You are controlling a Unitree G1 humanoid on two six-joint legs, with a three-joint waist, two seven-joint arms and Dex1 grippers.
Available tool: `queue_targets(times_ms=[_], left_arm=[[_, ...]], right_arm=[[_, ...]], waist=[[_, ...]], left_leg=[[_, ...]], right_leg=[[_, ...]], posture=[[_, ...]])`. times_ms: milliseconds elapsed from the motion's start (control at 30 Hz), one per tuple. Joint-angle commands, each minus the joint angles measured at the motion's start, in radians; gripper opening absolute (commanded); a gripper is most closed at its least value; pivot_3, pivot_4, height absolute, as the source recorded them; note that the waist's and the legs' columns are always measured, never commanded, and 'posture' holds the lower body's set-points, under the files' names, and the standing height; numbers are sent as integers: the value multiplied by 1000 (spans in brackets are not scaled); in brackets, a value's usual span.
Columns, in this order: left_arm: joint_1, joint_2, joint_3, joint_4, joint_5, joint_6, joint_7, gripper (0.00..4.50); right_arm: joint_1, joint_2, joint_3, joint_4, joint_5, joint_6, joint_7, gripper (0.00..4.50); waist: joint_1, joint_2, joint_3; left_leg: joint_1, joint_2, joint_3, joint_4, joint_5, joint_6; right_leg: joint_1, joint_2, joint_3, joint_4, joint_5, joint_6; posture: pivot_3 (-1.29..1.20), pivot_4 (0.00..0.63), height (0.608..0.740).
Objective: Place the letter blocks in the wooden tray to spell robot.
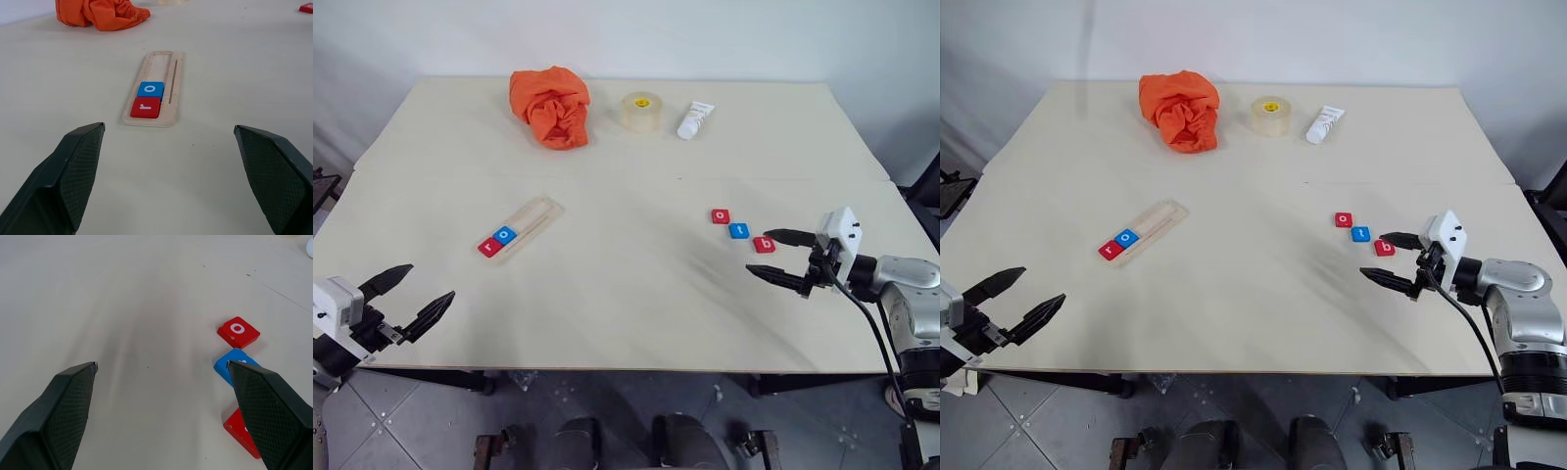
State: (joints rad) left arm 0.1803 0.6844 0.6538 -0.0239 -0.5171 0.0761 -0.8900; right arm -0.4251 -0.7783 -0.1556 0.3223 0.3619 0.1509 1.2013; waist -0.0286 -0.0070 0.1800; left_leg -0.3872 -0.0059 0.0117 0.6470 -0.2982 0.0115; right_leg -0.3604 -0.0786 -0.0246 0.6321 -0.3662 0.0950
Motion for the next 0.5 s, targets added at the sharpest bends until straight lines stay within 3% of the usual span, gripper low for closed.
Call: queue_targets(times_ms=[33, 267, 500], left_arm=[[5, 13, 32, -26, -18, -2, 12, 4500], [75, 1, 70, -106, -34, 67, 73, 4500], [210, -35, 208, -204, -74, 148, 150, 4500]], right_arm=[[-20, -21, -17, -13, 2, -15, 1, 4393], [-67, -14, 4, 7, -6, -8, 22, 4393], [-165, 16, 55, 77, -22, -25, 51, 4393]], waist=[[0, 0, 0], [-3, 0, 0], [-4, 0, 0]], left_leg=[[0, 0, 0, 0, 0, 0], [0, 0, 0, 0, 0, 0], [0, 0, 0, 0, 0, 0]], right_leg=[[0, 0, 0, 0, 0, 0], [0, 0, 0, 1, 0, 0], [0, 0, 0, 0, 0, 0]], posture=[[0, 150, 740], [0, 150, 740], [0, 150, 740]])
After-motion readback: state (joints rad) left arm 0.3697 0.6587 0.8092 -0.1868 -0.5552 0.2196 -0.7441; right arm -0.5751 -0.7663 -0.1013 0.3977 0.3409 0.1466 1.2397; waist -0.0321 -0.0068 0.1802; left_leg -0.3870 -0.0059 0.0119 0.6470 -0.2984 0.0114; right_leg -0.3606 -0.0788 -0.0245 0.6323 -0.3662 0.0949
